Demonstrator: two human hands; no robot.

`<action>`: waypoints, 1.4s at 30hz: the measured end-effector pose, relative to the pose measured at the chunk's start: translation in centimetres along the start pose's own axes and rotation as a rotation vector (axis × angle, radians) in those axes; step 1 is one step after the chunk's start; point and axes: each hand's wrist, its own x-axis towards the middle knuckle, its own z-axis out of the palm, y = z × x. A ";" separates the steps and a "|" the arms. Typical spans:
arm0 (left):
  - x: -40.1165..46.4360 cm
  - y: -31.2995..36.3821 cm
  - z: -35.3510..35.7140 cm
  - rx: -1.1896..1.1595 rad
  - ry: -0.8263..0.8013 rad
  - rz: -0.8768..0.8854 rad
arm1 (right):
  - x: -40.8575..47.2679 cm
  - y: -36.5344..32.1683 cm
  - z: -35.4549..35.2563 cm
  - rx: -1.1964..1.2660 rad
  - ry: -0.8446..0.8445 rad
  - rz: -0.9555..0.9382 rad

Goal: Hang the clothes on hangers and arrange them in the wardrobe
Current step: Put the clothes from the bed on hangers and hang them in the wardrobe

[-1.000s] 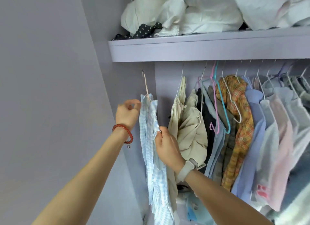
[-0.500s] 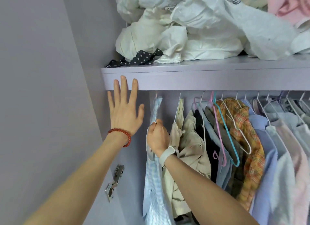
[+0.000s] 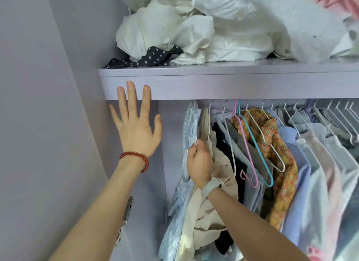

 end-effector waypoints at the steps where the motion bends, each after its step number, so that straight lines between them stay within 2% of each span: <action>1: 0.0 -0.1 -0.1 0.002 0.000 0.005 | 0.6 -0.5 0.3 -0.006 -0.010 0.020; 7: -0.1 0.0 -0.5 0.002 -0.022 -0.007 | 4.0 1.1 0.4 -0.092 -0.016 0.219; 10: -0.3 0.7 -0.5 -0.029 -0.024 -0.051 | 3.2 3.3 -0.6 -0.151 -0.021 0.154; 15: -3.1 2.4 0.7 -0.136 -0.035 -0.110 | 2.6 4.0 -2.3 -0.033 -0.103 0.096; 19: -6.3 3.9 2.7 -0.208 -0.190 -0.099 | -0.4 4.0 -5.0 0.009 -0.134 -0.028; 22: -7.2 5.8 4.3 -0.225 -0.299 -0.037 | -1.4 4.6 -8.3 -0.102 -0.035 -0.142; 26: -9.0 9.6 5.6 -0.246 -0.440 0.068 | -2.8 6.8 -14.1 -0.410 0.056 -0.239; 29: -11.4 13.3 5.3 -0.278 -0.590 0.119 | -6.0 8.9 -19.7 -0.595 0.051 -0.172; 32: -14.4 18.5 3.8 -0.332 -0.654 0.255 | -10.4 10.8 -26.4 -0.721 0.091 -0.062; 34: -17.4 23.0 2.2 -0.405 -0.656 0.322 | -14.4 11.8 -31.4 -0.793 0.130 0.002; 37: -23.3 30.8 -1.5 -0.525 -0.796 0.329 | -22.0 13.1 -39.5 -0.857 0.150 0.141; 42: -33.5 43.9 -8.8 -0.757 -0.989 0.590 | -36.0 14.4 -51.6 -0.914 0.221 0.452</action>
